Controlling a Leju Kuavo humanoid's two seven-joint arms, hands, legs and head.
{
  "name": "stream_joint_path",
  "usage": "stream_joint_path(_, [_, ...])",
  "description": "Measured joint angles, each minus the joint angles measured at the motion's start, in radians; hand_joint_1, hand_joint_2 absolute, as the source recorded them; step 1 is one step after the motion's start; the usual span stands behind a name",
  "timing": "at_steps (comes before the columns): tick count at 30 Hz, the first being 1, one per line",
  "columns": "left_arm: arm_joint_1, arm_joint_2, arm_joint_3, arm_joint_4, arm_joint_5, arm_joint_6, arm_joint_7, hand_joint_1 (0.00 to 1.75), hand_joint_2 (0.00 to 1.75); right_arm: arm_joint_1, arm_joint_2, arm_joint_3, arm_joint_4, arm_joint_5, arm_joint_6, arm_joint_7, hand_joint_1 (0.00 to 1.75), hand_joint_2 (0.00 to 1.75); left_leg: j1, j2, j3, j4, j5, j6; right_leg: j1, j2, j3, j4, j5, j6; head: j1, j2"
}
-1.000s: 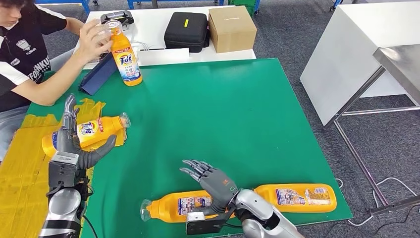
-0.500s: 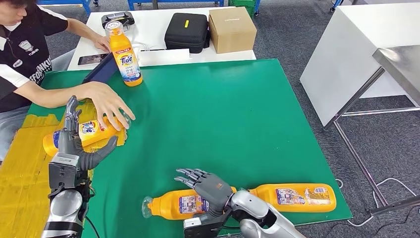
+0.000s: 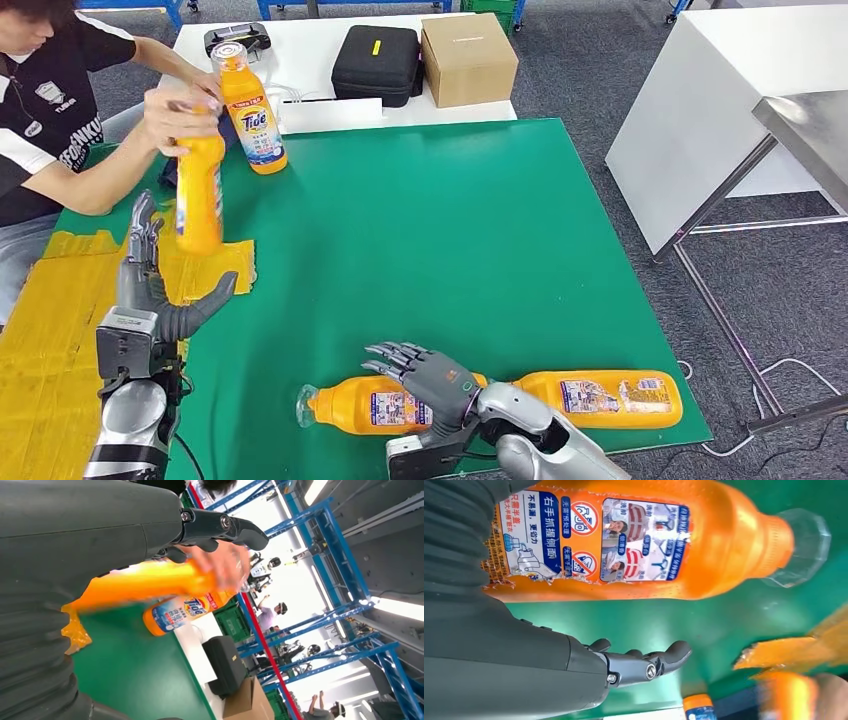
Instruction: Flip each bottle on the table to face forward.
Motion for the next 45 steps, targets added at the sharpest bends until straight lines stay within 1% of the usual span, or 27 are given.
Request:
stream_joint_path(4, [-0.002, 0.000, -0.006, 0.004, 0.002, 0.006, -0.002, 0.00, 1.75, 0.029, 0.007, -0.013, -0.050, -0.100, -0.011, -0.076, 0.00, 1.75, 0.000, 0.000, -0.001, 0.000, 0.000, 0.000, 0.000, 0.000, 0.000, 0.000, 0.000, 0.000, 0.000, 0.000])
stream_joint_path(6, [-0.003, -0.001, -0.009, 0.006, 0.002, 0.007, -0.002, 0.00, 1.75, 0.040, 0.013, -0.019, -0.081, -0.126, -0.004, -0.095, 0.00, 1.75, 0.000, 0.000, -0.001, 0.000, 0.000, 0.000, 0.000, 0.000, -0.001, 0.000, 0.000, 0.000, 0.000, 0.000])
stream_joint_path(12, [-0.004, -0.003, -0.011, 0.011, 0.003, 0.010, -0.002, 0.00, 1.75, 0.046, 0.005, -0.024, -0.114, -0.067, 0.007, -0.073, 0.00, 1.75, 0.000, 0.000, -0.001, 0.000, 0.000, 0.000, 0.000, 0.000, -0.001, 0.000, 0.000, 0.000, 0.000, 0.000])
stream_joint_path(19, [-0.004, -0.003, -0.011, 0.012, 0.003, 0.010, -0.002, 0.00, 1.75, 0.045, -0.001, -0.024, -0.114, -0.055, 0.009, -0.067, 0.00, 1.75, 0.000, 0.000, -0.001, 0.000, 0.000, 0.000, 0.000, 0.000, -0.001, 0.000, 0.000, 0.000, 0.000, 0.000])
stream_joint_path(21, [-0.005, -0.003, -0.011, 0.014, 0.005, 0.010, -0.003, 0.00, 1.75, 0.036, -0.021, -0.020, -0.110, -0.026, 0.017, -0.047, 0.00, 1.75, 0.000, 0.000, -0.001, 0.000, 0.000, 0.000, 0.000, 0.000, -0.001, 0.000, 0.000, 0.000, 0.000, 0.000])
stream_joint_path(24, [-0.005, -0.003, -0.011, 0.020, 0.011, 0.010, -0.007, 0.00, 1.75, -0.004, -0.075, -0.004, -0.093, 0.021, 0.032, -0.007, 0.00, 1.75, 0.000, 0.000, -0.001, 0.000, 0.000, 0.000, 0.000, 0.000, 0.000, 0.000, 0.000, 0.000, 0.000, 0.000])
stream_joint_path(30, [-0.005, -0.003, -0.011, 0.025, 0.013, 0.012, -0.008, 0.00, 1.75, -0.055, -0.123, 0.026, -0.082, 0.067, 0.042, 0.042, 0.00, 1.75, 0.000, 0.000, -0.001, 0.000, 0.000, 0.000, 0.000, 0.000, -0.001, 0.000, 0.000, 0.000, 0.000, 0.000])
stream_joint_path(34, [-0.002, -0.003, -0.010, 0.027, 0.018, 0.012, -0.008, 0.00, 1.75, -0.095, -0.176, 0.043, -0.082, 0.088, 0.053, 0.065, 0.00, 1.75, -0.001, -0.001, -0.002, 0.000, 0.000, 0.000, -0.001, -0.001, 0.000, 0.000, 0.000, 0.000, 0.000, 0.000])
stream_joint_path(38, [0.005, -0.003, -0.006, 0.027, 0.020, 0.013, -0.009, 0.00, 1.75, -0.116, -0.226, 0.049, -0.088, 0.132, 0.055, 0.119, 0.00, 1.75, -0.002, -0.001, -0.002, 0.000, 0.000, 0.000, -0.002, -0.001, 0.000, 0.000, 0.000, 0.000, 0.000, 0.000])
stream_joint_path(41, [0.016, -0.003, -0.002, 0.026, 0.023, 0.013, -0.010, 0.00, 1.75, -0.124, -0.247, 0.050, -0.089, 0.167, 0.049, 0.154, 0.00, 1.75, -0.002, -0.001, -0.002, 0.000, 0.000, 0.000, -0.002, -0.001, 0.000, 0.000, 0.000, 0.000, 0.000, 0.000])
stream_joint_path(45, [0.024, -0.004, -0.001, 0.026, 0.029, 0.012, -0.010, 0.00, 1.75, -0.131, -0.251, 0.053, -0.081, 0.202, 0.047, 0.182, 0.00, 1.75, -0.002, -0.001, -0.002, 0.000, 0.000, 0.000, -0.001, -0.001, 0.000, 0.000, 0.000, 0.000, 0.000, 0.000])
